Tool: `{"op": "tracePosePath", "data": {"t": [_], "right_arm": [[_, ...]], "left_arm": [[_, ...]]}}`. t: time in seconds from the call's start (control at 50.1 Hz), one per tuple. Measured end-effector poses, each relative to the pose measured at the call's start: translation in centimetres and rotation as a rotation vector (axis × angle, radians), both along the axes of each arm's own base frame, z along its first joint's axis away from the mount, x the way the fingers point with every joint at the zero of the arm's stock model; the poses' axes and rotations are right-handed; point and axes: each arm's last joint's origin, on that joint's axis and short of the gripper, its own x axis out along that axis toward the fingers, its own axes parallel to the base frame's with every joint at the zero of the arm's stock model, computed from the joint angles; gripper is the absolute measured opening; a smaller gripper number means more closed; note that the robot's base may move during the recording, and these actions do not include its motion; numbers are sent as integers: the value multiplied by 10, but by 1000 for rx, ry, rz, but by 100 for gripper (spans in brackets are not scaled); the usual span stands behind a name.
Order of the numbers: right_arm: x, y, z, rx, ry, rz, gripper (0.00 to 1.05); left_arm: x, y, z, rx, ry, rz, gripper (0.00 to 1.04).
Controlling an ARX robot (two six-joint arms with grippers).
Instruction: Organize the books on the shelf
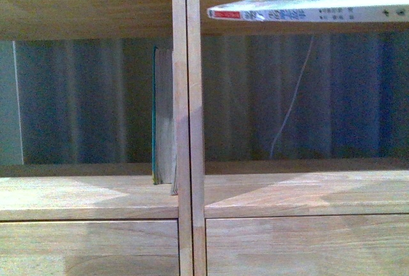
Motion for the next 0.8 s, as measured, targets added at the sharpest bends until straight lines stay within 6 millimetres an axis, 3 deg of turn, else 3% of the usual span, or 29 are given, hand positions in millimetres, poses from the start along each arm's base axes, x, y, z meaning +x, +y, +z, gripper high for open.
{"op": "tracePosePath", "data": {"t": [0.14, 0.239, 0.339, 0.559, 0.798], "right_arm": [[-1, 12, 3, -17, -18, 19, 7], [3, 24, 2, -34, -26, 25, 7], [8, 35, 2, -44, -33, 36, 7], [25, 66, -1, -84, -46, 80, 7], [31, 90, 9, -87, -102, 126, 7]], "left_arm": [[0, 0, 0, 0, 0, 1, 97], [5, 3, 2, -120, 99, 130, 97], [17, 7, 14, -212, 108, 134, 97], [69, 18, 70, -321, 46, -14, 97], [127, 7, 133, -620, 39, -378, 97]]}}
